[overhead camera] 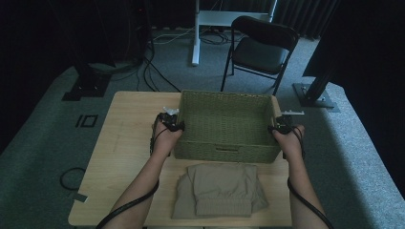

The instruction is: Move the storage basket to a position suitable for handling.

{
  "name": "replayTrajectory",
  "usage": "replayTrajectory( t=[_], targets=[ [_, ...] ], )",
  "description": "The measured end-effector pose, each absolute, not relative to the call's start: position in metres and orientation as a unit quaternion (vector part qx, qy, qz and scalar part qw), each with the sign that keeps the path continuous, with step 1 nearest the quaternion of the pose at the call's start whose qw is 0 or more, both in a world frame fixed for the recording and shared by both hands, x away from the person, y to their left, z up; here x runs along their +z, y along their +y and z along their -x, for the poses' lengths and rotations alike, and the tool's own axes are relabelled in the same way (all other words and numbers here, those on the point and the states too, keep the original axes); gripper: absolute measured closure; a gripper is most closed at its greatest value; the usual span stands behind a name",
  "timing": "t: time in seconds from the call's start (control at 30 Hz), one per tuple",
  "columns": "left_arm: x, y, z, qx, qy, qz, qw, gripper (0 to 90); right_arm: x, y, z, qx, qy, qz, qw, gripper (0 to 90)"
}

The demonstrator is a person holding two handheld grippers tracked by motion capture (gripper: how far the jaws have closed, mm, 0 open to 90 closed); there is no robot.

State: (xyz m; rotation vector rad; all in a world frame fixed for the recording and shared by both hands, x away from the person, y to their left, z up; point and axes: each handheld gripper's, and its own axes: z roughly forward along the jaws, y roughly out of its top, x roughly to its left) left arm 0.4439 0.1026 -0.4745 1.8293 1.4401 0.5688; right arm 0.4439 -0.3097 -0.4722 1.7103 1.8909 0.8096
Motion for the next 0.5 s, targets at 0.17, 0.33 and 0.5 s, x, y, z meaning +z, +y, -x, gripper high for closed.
replayTrajectory(
  t=[0.17,0.33,0.5],
  targets=[
    [-0.472,0.104,-0.447,0.223,0.543,-0.716,0.377,43.3,-0.467,-0.309,-0.443,0.313,0.684,-0.615,0.235,56.2],
    [-0.464,0.109,-0.449,0.241,0.530,-0.713,0.390,36.3,-0.459,-0.308,-0.442,0.329,0.686,-0.606,0.231,42.8],
    [-0.450,0.117,-0.448,0.246,0.517,-0.708,0.414,28.1,-0.454,-0.308,-0.442,0.352,0.678,-0.593,0.255,19.5]
  ],
)
